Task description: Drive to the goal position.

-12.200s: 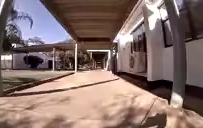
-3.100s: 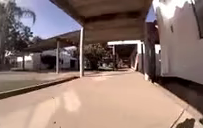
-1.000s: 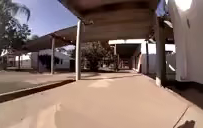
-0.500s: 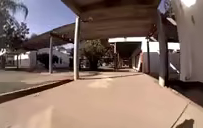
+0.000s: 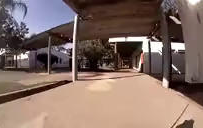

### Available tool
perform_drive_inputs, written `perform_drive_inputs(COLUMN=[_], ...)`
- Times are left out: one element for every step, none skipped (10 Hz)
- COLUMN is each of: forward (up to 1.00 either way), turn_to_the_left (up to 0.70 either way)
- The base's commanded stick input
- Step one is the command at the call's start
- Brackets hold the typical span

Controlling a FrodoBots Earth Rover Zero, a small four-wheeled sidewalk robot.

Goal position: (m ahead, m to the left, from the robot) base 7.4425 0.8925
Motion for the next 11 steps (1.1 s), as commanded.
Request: perform_drive_inputs(forward=[0.50, 0.50, 0.50, 0.50, 0.50, 0.50, 0.50, 0.50, 0.50, 0.50, 0.50], turn_to_the_left=[0.00, 0.00, 0.00, 0.00, 0.00, 0.00, 0.00, 0.00, 0.00, 0.00, 0.00])
